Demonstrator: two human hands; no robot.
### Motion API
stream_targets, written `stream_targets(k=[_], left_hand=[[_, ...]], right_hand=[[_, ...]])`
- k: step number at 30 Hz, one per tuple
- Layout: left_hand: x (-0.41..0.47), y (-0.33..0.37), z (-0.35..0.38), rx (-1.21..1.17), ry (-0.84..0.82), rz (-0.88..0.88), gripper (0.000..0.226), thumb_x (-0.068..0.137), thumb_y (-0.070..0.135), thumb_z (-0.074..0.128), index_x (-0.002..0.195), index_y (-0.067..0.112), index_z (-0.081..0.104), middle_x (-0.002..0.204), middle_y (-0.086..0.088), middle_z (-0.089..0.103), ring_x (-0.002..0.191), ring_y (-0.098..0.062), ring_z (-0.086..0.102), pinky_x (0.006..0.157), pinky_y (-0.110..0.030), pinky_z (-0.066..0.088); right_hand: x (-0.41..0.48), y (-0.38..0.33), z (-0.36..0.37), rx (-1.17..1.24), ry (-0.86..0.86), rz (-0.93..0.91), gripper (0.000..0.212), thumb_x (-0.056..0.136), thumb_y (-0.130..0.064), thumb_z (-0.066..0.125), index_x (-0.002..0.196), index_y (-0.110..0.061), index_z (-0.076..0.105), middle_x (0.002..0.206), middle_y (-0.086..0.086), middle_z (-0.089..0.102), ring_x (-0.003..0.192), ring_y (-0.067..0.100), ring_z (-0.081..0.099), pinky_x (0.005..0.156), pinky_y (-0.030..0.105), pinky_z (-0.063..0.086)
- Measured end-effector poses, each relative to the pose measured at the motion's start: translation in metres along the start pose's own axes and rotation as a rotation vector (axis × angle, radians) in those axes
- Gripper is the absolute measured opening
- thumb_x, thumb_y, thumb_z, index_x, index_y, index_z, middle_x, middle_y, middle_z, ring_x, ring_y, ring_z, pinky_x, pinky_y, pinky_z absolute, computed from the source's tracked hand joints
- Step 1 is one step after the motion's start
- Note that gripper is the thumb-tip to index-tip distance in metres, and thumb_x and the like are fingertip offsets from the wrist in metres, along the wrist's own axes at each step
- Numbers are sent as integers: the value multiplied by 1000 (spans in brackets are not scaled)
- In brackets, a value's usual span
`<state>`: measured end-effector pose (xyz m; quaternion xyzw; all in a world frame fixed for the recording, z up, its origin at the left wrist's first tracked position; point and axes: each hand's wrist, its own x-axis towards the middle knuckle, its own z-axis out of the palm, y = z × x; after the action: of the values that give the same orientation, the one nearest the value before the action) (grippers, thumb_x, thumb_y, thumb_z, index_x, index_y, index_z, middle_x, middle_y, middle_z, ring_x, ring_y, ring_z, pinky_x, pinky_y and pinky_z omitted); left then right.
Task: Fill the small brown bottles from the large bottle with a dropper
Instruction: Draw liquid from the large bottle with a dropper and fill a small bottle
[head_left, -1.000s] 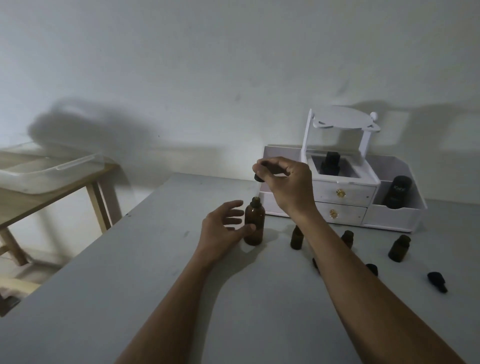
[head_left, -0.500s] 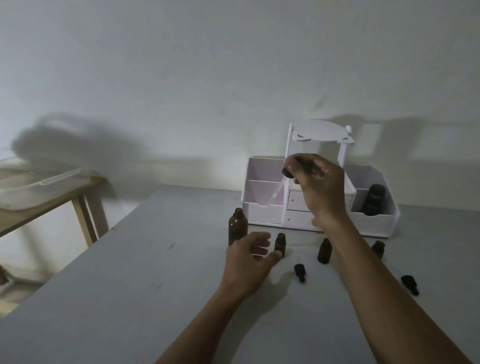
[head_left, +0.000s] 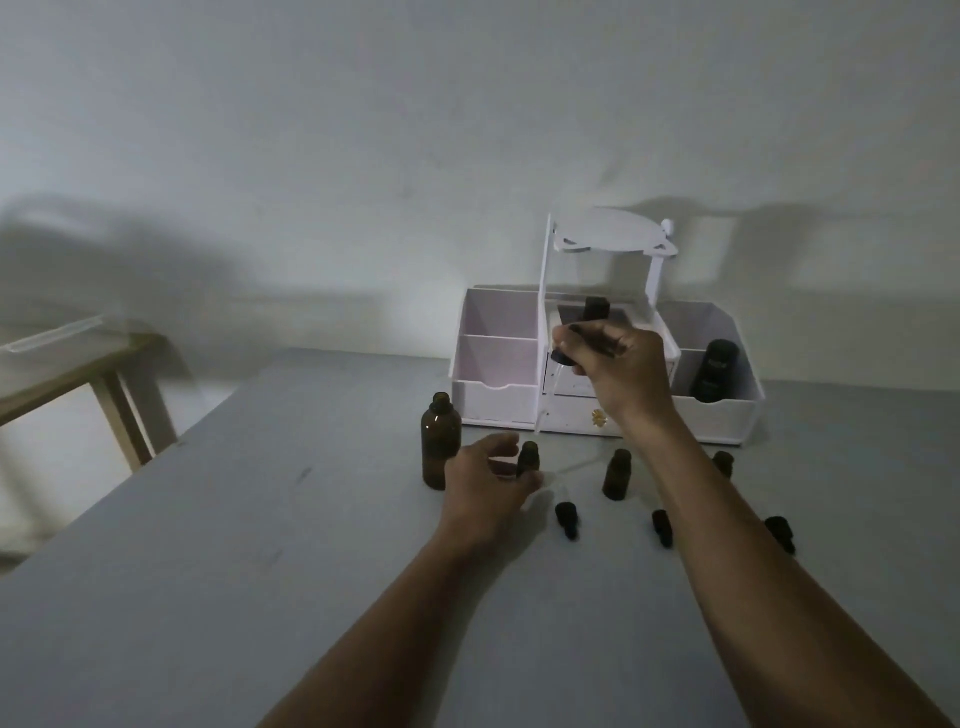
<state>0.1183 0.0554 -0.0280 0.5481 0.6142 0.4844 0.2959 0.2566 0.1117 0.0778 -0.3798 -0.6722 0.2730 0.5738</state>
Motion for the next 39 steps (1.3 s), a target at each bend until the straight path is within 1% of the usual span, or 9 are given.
stream_targets(k=[1,3,6,15,19,23,33,37,39], left_hand=[[0,1,0,-5,1,3,60,81,20,80,136,16,57,126,-1,66,86,0,63,81,-17,52],[-1,2,0,-5,-4,5,55,82,19,79,134,15,60,123,-2,69,85,-1,64,92,-26,55],[-3,4,0,4,-7,6,48,84,16,77,130,14,64,118,-2,71,89,-4,66,98,-37,54],[-4,4,-1,33,16,53,39,86,12,75,125,12,69,113,-3,74,94,-9,70,97,-30,54],[-4,4,-1,40,12,60,39,87,12,74,125,13,68,113,-2,74,95,-10,70,98,-32,53],[-4,4,-2,47,6,56,39,87,12,74,125,13,68,114,-3,73,96,-11,70,99,-34,53],[-2,0,-1,47,14,69,38,86,11,75,123,15,69,109,3,74,88,-3,68,91,-19,53],[-1,-2,-1,49,16,68,37,86,12,74,122,16,70,106,5,73,83,2,67,73,-2,47],[-2,-2,-1,50,19,71,37,86,12,74,123,15,69,107,4,74,85,-1,67,76,-3,47]], right_hand=[[0,2,1,-6,-6,7,7,88,-28,71,83,-32,68,78,-19,69,72,-10,68,70,9,55],[1,6,2,-8,-19,21,2,88,-27,72,87,-26,71,79,-16,70,72,-8,68,70,10,55],[0,10,4,-19,-23,31,9,87,-26,72,92,-18,73,80,-14,71,70,-9,68,68,7,53],[0,14,9,-24,-30,27,15,87,-25,73,94,-12,75,79,-11,71,71,-7,69,69,11,56],[-2,16,11,-62,-52,4,15,88,-23,72,95,-10,75,77,-12,70,68,-12,66,63,2,48],[-3,14,11,-70,-47,-21,11,86,-22,74,89,-11,77,75,-6,72,66,-9,66,62,-1,45],[-7,11,17,-87,-65,-73,11,85,-13,75,83,-2,77,70,1,71,60,-7,65,59,1,45],[-8,10,17,-98,-73,-83,12,85,-13,75,83,-2,76,70,3,72,60,-6,66,58,2,46],[-8,10,17,-95,-74,-76,11,85,-13,75,83,-2,76,70,2,72,60,-6,66,59,2,46]])
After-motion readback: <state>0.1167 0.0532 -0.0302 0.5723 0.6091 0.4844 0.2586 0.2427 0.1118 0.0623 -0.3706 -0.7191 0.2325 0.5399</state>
